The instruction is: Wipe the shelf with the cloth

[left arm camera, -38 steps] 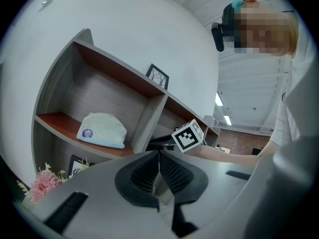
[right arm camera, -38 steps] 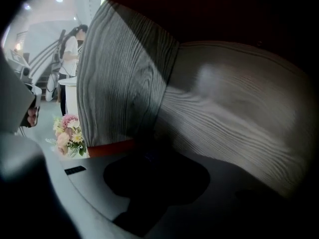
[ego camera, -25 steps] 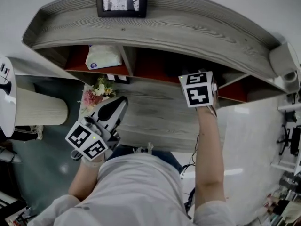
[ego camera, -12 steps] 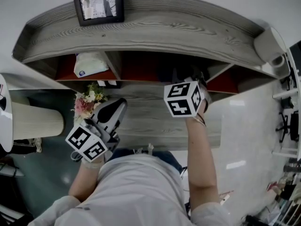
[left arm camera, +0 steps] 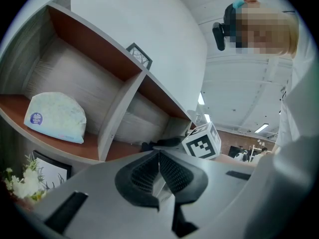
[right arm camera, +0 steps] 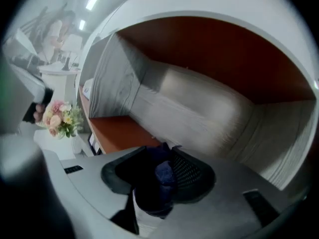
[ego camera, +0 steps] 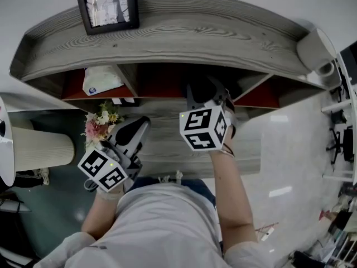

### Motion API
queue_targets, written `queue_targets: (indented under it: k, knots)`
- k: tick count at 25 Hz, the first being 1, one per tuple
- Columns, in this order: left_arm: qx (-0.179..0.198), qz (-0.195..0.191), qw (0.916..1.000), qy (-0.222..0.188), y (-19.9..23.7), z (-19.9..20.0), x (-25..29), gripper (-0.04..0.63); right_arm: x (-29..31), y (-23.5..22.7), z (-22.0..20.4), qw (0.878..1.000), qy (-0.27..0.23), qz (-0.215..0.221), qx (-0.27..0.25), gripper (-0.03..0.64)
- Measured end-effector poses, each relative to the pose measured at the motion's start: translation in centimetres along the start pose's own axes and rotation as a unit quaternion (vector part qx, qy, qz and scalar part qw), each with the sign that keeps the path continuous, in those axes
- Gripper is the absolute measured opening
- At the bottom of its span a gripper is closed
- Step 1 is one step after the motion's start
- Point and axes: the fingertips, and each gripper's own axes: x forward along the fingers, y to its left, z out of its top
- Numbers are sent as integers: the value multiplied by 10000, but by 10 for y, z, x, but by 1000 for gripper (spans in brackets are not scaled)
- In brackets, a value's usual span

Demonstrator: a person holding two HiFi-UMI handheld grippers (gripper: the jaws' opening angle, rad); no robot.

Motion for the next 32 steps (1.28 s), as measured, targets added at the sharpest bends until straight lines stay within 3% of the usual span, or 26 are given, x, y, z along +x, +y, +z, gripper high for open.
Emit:
queue_targets:
  k: [3,5,19,26,32]
  knots:
    - [-17,-15,10000,1,0,-1,1,17,14,8,-15,9972,355,-118,-641,127]
    - [-33,-18,10000,7,0,-1,1,17,17,5,-18,9960,444,-210,-745,117]
    - [-30,-155,9999,63,-5,-4,4,17,3,-45,-56,9893,1175,-848,-177,80]
    - [-22,-52,10000,41,-2,-3,-3,17,18,-41,-48,9919,1139,-562,86,72]
    - [-37,132,9999,26,4,-5,-16,17,35,-28,-33,9945,1039,-75,-66,67]
